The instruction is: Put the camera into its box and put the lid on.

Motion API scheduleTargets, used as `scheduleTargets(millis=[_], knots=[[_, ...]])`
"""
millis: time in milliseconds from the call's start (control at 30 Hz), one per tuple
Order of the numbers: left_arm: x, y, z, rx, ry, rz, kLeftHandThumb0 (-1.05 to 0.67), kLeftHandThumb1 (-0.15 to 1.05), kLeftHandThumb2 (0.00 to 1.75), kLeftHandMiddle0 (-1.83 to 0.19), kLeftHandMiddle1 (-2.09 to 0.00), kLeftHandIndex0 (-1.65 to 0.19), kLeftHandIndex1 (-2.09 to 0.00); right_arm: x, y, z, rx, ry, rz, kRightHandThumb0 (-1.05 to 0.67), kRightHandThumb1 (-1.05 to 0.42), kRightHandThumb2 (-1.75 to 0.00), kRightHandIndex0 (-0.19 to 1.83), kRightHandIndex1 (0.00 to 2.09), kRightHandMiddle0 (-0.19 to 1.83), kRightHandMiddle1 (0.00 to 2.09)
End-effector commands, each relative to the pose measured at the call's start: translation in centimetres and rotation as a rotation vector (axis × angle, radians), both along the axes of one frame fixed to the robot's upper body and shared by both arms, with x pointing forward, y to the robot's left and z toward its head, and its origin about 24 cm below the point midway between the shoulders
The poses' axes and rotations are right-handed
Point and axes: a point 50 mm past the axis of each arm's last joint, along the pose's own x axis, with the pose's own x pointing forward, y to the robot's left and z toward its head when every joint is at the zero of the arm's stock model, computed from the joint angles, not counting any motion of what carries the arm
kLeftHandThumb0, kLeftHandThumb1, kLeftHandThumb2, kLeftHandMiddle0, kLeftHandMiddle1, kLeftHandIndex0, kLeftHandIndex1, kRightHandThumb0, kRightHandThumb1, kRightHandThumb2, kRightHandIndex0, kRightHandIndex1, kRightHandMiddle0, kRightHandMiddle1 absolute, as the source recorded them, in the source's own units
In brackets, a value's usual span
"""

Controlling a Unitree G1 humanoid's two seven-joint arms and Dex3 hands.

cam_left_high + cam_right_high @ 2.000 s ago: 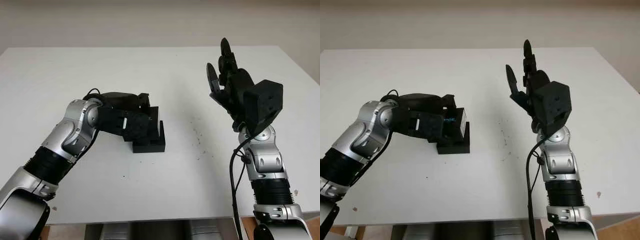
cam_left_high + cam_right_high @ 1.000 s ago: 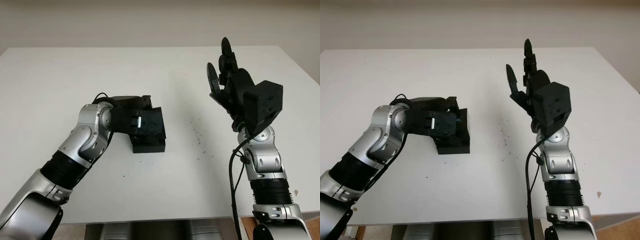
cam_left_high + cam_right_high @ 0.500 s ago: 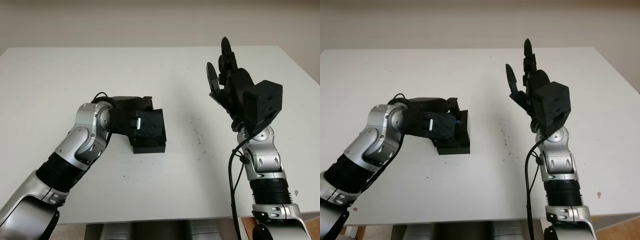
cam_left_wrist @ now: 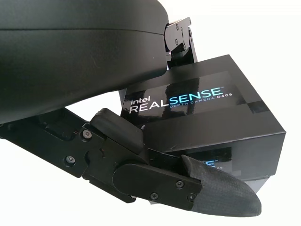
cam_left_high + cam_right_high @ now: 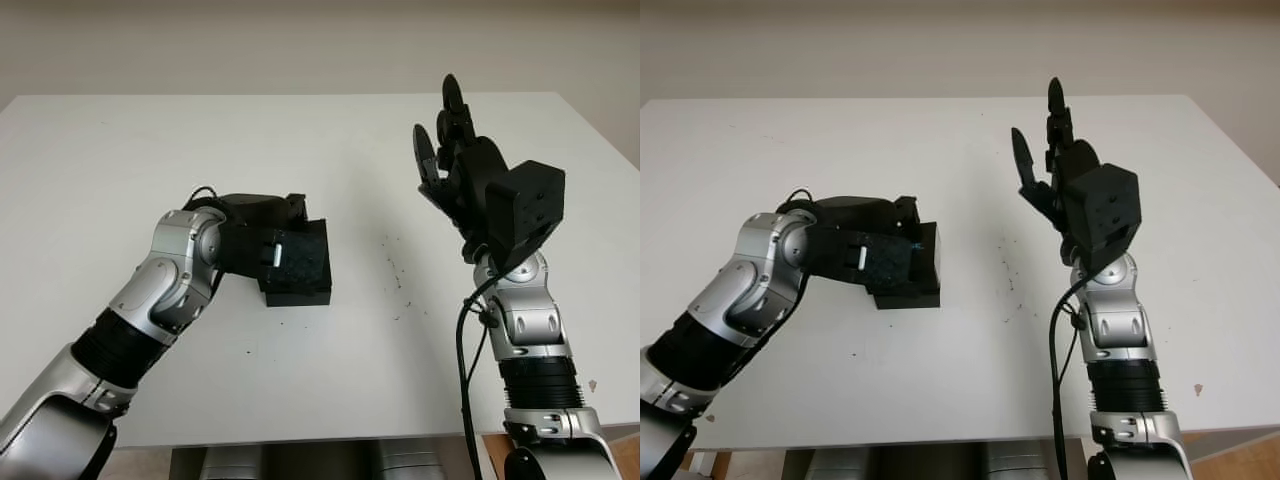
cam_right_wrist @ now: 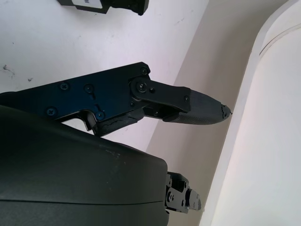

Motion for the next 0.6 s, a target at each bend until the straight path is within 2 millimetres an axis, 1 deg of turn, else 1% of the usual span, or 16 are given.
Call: scheduleTargets(millis=[0,33,133,200,267,300,367,433,467,500,567], knots=[[0.0,0.0,-0.6,0.007,-0.001,0.000,-0.25,1.05,0.39,-0.11,-2.09,0.19,-1.81,0.0,0.2,0.7,0.010,-0.024,0.012,-0.70,-1.05,-0.59,-0.18,0.05,-0.19,0.05],[0.0,0.0,-0.8,0.007,-0.002,0.000,-0.25,1.05,0.38,-0.14,-2.09,0.19,-1.84,0.0,0.2,0.7,0.010,-0.024,0.011,-0.70,-1.05,-0.59,-0.18,0.05,-0.19,0.05],[0.0,0.0,-1.4,-0.004,0.008,0.012,-0.25,1.05,0.39,-0.08,-2.09,0.19,-1.80,0.0,0.2,0.7,0.011,-0.024,0.011,-0.70,-1.05,-0.59,-0.18,0.05,-0.19,0.05],[-0.1,-0.1,-1.6,-0.010,0.007,0.002,-0.25,1.05,0.40,-0.04,-2.09,0.19,-1.73,0.0,0.2,0.7,0.013,-0.023,0.012,-0.70,-1.05,-0.59,-0.18,0.05,-0.19,0.05],[-0.1,-0.2,-1.8,-0.018,0.005,-0.006,-0.26,1.05,0.40,-0.07,-2.09,0.19,-1.76,0.0,0.2,0.7,0.015,-0.021,0.010,-0.71,-1.05,-0.59,-0.18,0.05,-0.19,0.05],[-0.1,-0.2,-1.9,-0.018,0.004,-0.011,-0.26,1.05,0.40,-0.09,-2.09,0.19,-1.83,0.0,0.2,0.7,0.015,-0.021,0.009,-0.71,-1.05,-0.59,-0.17,0.05,-0.18,0.05],[-0.1,-0.3,-2.0,-0.023,0.007,-0.017,-0.28,1.05,0.40,-0.05,-2.09,0.19,-1.91,0.0,0.2,0.7,0.010,-0.021,0.006,-0.71,-1.05,-0.58,-0.17,0.05,-0.18,0.05],[0.0,-0.5,-2.0,-0.030,0.017,-0.018,-0.27,1.05,0.39,-0.02,-2.09,0.19,-1.93,0.1,0.2,0.7,0.000,-0.024,0.004,-0.70,-1.05,-0.59,-0.17,0.05,-0.18,0.05],[0.0,-0.5,-2.0,-0.033,0.018,-0.024,-0.27,1.05,0.40,-0.13,-2.09,0.16,-2.03,0.1,0.2,0.7,-0.004,-0.024,0.004,-0.70,-1.05,-0.59,-0.17,0.05,-0.18,0.05],[0.0,-0.6,-2.0,-0.034,0.018,-0.029,-0.26,1.05,0.39,-0.19,-2.09,0.12,-2.06,0.1,0.2,0.7,-0.007,-0.026,0.004,-0.70,-1.05,-0.59,-0.17,0.05,-0.18,0.06],[0.0,-0.6,-2.0,-0.032,0.021,-0.035,-0.26,1.05,0.38,-0.21,-2.09,0.09,-2.08,0.1,0.3,0.8,-0.008,-0.025,0.006,-0.70,-1.05,-0.60,-0.17,0.05,-0.18,0.05]])
